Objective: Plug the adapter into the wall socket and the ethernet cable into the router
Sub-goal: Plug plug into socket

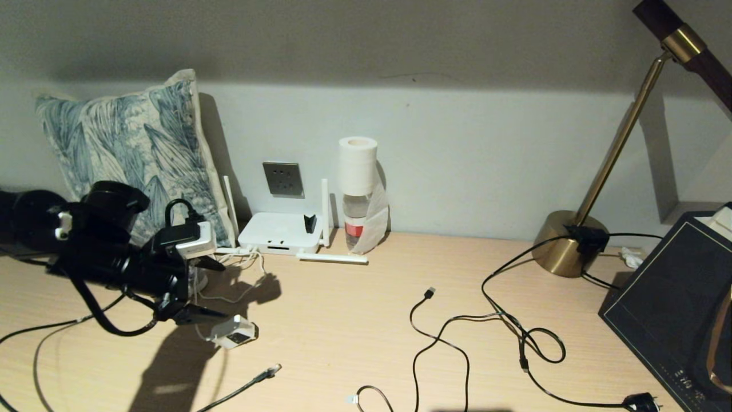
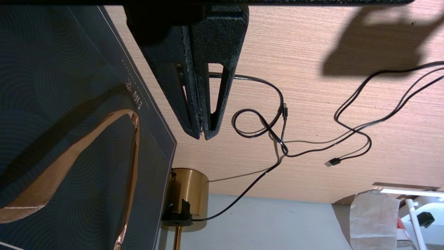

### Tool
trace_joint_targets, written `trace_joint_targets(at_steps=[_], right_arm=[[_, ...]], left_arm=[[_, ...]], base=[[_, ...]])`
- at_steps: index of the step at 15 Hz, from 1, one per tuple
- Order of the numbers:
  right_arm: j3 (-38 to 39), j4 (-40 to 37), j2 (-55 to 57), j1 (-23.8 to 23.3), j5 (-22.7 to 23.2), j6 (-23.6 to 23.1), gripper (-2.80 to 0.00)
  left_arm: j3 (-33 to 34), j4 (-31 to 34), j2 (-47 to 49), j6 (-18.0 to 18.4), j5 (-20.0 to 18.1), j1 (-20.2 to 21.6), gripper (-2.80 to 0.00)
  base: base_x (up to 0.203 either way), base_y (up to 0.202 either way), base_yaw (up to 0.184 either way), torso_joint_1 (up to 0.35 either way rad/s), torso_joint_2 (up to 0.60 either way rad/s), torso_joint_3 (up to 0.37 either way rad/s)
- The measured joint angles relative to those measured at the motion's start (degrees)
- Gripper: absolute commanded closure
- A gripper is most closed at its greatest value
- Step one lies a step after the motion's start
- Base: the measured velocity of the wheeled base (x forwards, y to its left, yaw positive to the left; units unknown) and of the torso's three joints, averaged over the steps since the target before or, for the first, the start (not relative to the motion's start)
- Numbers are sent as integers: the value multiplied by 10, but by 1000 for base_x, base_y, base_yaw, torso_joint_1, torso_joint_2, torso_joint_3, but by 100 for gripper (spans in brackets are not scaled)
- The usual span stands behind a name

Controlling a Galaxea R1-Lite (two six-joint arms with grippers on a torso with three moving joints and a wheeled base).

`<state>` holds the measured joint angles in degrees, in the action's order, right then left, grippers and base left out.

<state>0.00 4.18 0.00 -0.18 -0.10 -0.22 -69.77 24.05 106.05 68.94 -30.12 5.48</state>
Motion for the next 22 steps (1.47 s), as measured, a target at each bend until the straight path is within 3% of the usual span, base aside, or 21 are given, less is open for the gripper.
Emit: trace_joint_targets(at_steps=[5, 21, 22], right_arm=[[0, 0, 0, 0, 0, 0, 0], [0, 0, 0, 0, 0, 0, 0], [0, 0, 0, 0, 0, 0, 0]], left_arm=[[0, -11, 40, 2, 26, -21, -280], [48, -40, 66, 13, 44, -23, -280], [48, -40, 67, 13, 44, -22, -140]], base=[[0, 0, 0, 0, 0, 0], [0, 0, 0, 0, 0, 0], [0, 0, 0, 0, 0, 0]])
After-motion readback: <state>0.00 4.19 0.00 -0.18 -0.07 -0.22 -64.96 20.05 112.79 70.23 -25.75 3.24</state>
